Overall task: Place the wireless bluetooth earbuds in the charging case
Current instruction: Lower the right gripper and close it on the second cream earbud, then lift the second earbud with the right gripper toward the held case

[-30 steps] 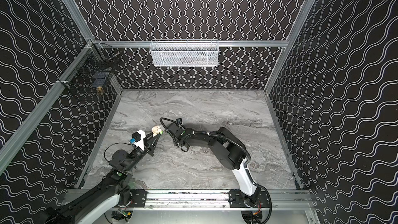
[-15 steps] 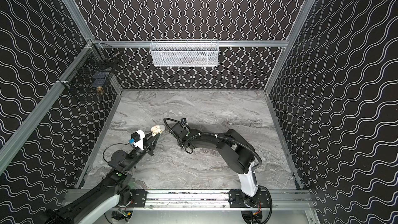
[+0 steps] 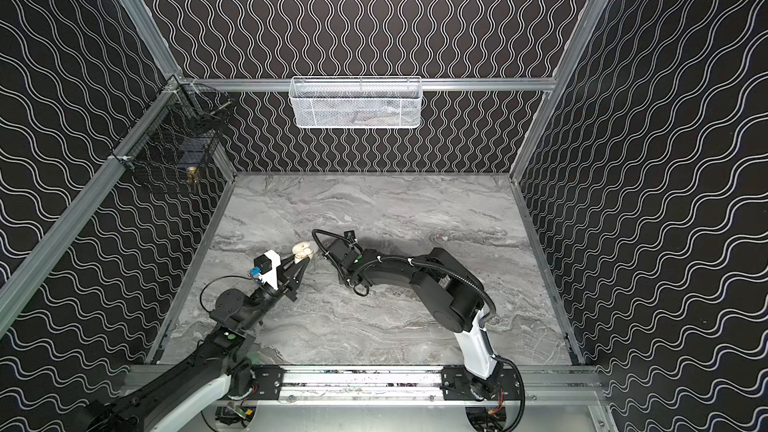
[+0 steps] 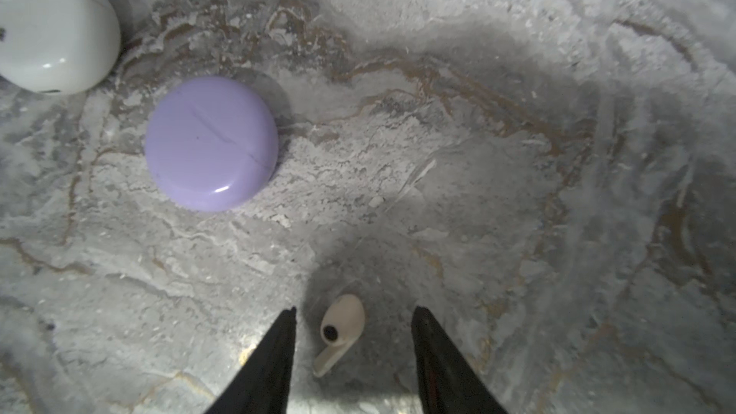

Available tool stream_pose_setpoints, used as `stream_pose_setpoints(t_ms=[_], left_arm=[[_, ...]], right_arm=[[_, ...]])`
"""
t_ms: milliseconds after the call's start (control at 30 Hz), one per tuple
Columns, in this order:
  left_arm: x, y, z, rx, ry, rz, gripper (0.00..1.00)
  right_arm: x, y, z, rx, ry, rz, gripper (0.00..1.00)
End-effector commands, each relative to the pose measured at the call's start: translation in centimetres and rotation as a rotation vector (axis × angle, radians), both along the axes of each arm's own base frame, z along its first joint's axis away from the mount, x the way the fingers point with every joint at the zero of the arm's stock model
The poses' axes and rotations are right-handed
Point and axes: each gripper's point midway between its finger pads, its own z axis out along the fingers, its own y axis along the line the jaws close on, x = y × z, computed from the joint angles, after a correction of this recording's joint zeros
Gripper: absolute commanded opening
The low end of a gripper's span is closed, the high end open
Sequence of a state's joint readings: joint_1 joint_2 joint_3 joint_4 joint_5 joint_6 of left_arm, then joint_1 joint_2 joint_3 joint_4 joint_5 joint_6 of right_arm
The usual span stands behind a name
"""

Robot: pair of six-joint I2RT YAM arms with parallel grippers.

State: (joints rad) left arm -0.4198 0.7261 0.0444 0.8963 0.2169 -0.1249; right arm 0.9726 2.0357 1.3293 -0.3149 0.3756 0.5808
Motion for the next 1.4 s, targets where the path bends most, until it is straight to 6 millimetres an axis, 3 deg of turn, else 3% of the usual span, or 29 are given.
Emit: stream_pose_setpoints(t_ms=[0, 533, 1067, 1267, 1367], left_arm=[[-0.1, 0.1, 1.1, -0.012, -0.041, 0.001, 0.0], [-0.2, 0.0, 1.3, -0.014, -0.044, -0.007, 0.0], [-0.1, 0.1, 1.2, -0.01, -0.038, -0.001, 0.0], [-0.3, 0.0, 1.3, -0.019, -0.048, -0.007, 0.0], [-0.6, -0.1, 1.5, -0.024, -0.066, -0.022, 0.0]], right_arm=[[-0.4, 0.6, -0.2, 0.017, 0.016, -0.004, 0.48], [-0.3, 1.5, -1.1, 0.014, 0.026, 0.022, 0.38], [-0.3, 1.6, -1.9, -0.013, 0.031, 0.032, 0.17], [-0.4, 1.2, -0.5, 0.013, 0.003, 0.021, 0.1], [-0.2, 0.7, 2.0, 0.048, -0.043, 0.005, 0.08]])
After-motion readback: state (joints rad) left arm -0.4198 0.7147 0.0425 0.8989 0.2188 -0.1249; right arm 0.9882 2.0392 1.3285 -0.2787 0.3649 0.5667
